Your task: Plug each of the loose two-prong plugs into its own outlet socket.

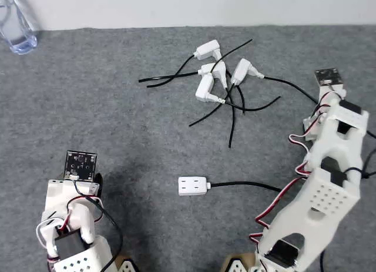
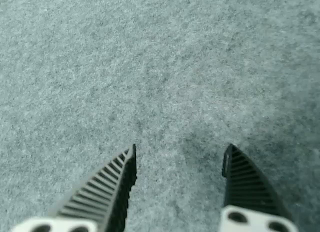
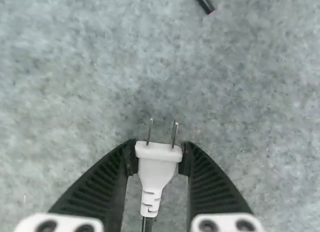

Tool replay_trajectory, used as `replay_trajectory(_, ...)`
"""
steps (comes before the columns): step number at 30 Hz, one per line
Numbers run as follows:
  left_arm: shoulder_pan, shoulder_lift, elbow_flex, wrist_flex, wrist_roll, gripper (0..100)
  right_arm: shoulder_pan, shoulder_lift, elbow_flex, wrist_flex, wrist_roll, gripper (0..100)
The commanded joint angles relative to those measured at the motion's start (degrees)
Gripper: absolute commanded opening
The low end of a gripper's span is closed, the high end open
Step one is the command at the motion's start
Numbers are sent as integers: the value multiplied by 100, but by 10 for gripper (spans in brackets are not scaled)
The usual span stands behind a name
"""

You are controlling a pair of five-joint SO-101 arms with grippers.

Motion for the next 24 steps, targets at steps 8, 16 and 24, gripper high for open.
replay_trajectory(8,237,-79,-13,62,26,265,-66,-48,-220,418,-9,79)
replay_trajectory(16,237,-70,-13,62,18,265,-66,-66,-237,743,-9,80)
replay_trajectory(24,220,-70,-13,62,18,265,-66,-66,-211,760,-18,192)
